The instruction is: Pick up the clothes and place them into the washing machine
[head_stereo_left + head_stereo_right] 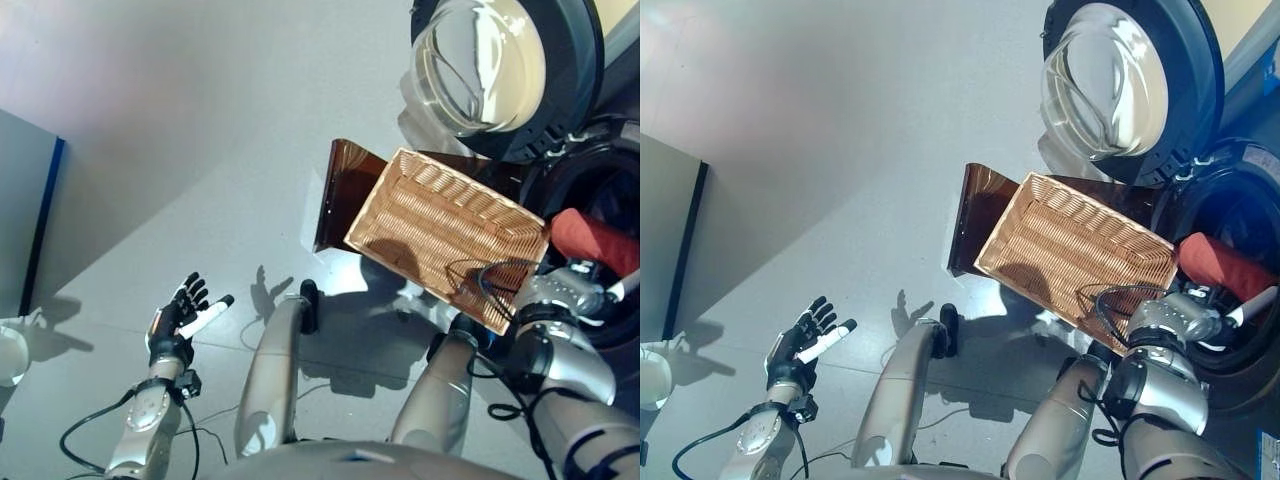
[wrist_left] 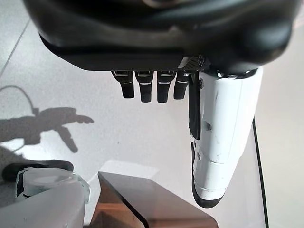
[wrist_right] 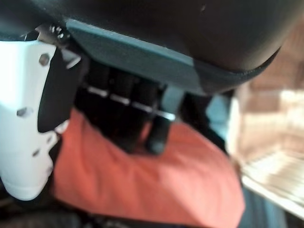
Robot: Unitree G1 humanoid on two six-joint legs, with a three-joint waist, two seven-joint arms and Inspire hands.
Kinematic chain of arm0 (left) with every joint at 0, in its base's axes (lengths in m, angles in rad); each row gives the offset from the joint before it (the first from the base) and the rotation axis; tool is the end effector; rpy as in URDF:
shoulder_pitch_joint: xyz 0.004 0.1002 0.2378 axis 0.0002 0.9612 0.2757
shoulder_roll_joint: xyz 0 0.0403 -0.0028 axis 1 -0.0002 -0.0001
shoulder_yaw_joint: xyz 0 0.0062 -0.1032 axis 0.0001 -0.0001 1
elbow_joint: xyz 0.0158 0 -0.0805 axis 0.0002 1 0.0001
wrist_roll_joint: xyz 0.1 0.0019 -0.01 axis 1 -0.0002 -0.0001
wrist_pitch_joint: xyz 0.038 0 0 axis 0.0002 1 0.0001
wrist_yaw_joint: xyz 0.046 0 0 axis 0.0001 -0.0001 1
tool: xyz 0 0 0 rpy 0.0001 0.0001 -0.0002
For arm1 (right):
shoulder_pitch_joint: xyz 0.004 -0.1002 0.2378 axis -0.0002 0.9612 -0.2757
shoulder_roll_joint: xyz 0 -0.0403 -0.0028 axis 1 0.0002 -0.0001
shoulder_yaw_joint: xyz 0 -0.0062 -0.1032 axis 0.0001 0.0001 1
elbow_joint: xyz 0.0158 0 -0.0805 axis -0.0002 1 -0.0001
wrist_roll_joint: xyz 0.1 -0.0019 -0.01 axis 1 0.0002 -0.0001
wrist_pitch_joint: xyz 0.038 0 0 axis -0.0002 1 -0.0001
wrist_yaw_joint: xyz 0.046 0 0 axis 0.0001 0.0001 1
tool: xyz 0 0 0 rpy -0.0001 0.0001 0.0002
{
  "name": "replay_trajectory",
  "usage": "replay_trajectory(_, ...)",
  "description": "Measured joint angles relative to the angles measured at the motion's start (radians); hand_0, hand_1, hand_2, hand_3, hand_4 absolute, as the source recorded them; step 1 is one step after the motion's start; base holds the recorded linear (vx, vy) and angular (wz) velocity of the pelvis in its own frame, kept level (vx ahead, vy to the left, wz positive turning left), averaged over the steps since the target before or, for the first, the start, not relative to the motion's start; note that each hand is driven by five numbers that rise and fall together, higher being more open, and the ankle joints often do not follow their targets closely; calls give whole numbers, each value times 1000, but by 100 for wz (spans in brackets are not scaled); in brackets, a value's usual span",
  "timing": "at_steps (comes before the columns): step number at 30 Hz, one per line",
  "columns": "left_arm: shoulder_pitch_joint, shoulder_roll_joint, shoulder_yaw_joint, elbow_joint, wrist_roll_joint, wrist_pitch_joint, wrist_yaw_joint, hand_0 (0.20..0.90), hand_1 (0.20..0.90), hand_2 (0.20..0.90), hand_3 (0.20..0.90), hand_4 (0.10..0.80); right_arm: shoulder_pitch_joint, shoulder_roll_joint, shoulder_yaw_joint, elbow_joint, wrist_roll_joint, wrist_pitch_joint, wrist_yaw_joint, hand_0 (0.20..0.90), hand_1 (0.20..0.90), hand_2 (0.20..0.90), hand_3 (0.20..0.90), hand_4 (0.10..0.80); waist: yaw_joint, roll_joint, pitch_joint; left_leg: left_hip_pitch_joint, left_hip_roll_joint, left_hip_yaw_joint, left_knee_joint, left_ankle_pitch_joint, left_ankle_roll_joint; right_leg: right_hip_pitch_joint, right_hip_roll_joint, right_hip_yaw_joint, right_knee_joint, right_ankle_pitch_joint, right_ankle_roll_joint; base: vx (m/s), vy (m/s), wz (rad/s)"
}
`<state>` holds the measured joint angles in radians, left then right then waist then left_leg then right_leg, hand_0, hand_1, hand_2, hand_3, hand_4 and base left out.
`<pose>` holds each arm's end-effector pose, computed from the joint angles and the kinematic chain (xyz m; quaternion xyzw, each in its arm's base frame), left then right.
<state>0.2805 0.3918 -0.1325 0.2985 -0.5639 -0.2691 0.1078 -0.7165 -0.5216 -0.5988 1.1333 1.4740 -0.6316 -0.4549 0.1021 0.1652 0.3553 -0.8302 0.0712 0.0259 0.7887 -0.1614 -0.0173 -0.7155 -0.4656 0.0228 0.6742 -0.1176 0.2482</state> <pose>0.1169 0.2330 -0.0291 -0.0619 0.1629 0.1208 0.9773 0.2608 -0.3475 0.0852 0.5933 -0.1803 -0.6129 0.4898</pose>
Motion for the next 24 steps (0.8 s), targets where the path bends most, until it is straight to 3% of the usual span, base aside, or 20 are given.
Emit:
replay_trajectory(9, 4, 12, -9, -69, 0, 0, -3, 900, 900, 900, 900, 800, -98, -100, -1, 30, -55, 2, -99, 200, 200, 200, 200, 300, 23, 27, -6, -17, -5, 8, -15, 8, -5, -43, -6, 20, 22, -11, 8, -12, 21, 1)
replay_trajectory(14, 21, 15, -13, -77, -3, 0, -3, 900, 900, 900, 900, 800, -139, -186, -26, 32, -76, -8, -168, 200, 200, 200, 200, 300, 29, 63, -23, -13, -36, 5, -50, 39, -4, -45, -26, 22, 25, -16, 5, 18, 40, 15)
replay_trajectory(24, 32, 18, -33, -114, -39, -1, -6, 900, 900, 900, 900, 800, -164, -281, -52, 33, -112, -29, -270, 200, 200, 200, 200, 300, 43, 111, -52, -6, -53, 26, -54, 37, 6, -59, -48, 48, 36, -25, 5, 19, 35, 2)
